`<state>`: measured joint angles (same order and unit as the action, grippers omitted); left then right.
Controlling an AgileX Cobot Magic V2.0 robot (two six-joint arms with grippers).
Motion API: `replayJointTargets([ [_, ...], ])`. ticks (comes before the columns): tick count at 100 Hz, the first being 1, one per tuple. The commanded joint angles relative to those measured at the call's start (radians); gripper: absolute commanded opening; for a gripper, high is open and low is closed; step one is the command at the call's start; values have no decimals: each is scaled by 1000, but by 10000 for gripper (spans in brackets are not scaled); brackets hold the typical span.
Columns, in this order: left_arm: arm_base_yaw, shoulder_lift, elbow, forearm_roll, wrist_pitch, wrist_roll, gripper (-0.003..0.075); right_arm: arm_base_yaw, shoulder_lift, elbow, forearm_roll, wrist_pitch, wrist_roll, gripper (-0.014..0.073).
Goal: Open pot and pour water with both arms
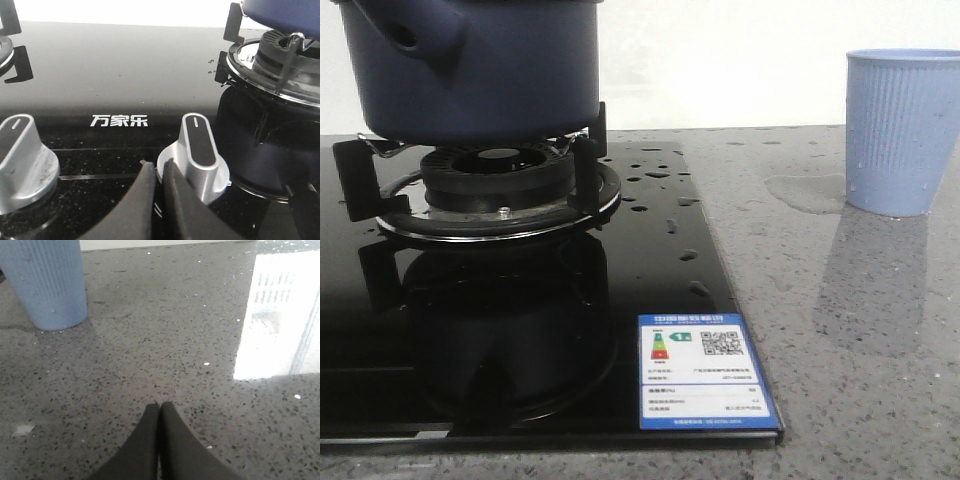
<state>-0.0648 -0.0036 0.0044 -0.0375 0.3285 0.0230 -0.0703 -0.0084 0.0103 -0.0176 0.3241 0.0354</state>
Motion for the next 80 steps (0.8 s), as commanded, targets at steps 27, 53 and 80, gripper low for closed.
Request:
replayJointTargets([
  [27,2,-24,27,-9,-49,-8,-20,-7,-18,12,-2,-24,-5,-69],
  [53,2,-24,27,-9,-49,-8,-20,-7,-18,12,-2,-24,-5,-69],
  [80,2,-24,27,-9,-49,-8,-20,-7,-18,12,-106,-30,-5,-69],
])
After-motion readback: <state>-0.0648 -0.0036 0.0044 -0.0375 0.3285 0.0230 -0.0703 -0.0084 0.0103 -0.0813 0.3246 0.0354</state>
